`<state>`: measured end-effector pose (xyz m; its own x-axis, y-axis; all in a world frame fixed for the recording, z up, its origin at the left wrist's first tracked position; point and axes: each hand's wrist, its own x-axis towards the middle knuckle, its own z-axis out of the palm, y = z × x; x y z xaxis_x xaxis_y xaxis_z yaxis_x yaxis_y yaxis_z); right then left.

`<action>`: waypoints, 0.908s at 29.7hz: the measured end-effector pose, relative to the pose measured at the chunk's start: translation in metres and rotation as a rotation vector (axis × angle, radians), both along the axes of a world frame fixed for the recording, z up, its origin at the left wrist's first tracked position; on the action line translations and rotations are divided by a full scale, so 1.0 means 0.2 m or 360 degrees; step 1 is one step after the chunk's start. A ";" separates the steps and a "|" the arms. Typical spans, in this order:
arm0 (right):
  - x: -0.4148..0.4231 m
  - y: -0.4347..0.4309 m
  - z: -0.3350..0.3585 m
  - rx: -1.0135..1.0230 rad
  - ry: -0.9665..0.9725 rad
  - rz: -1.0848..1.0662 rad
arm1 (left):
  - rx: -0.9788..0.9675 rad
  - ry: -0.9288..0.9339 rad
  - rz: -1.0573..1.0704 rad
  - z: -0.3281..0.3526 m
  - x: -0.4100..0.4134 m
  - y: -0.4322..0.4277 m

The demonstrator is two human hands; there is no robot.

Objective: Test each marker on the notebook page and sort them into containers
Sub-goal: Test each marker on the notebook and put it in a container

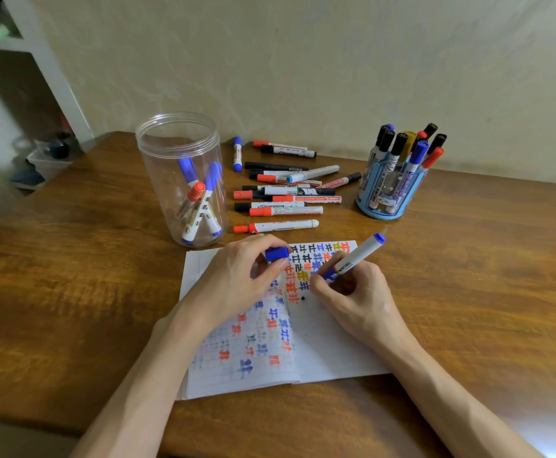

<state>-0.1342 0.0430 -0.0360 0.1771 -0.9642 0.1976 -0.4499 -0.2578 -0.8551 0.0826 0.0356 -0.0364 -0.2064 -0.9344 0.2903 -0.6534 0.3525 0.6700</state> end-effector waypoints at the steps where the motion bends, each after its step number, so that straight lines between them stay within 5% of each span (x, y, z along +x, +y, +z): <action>1: 0.00 0.00 0.00 0.0019 0.0012 0.0010 | 0.0000 -0.0004 0.0003 0.00 0.00 0.00; 27: -0.01 -0.01 -0.01 0.0063 0.0010 -0.0053 | 0.0045 0.0098 -0.0036 0.02 0.00 0.01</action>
<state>-0.1371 0.0401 -0.0388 0.1458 -0.9766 0.1582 -0.4629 -0.2087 -0.8615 0.0826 0.0366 -0.0322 -0.2100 -0.9378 0.2766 -0.6029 0.3469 0.7184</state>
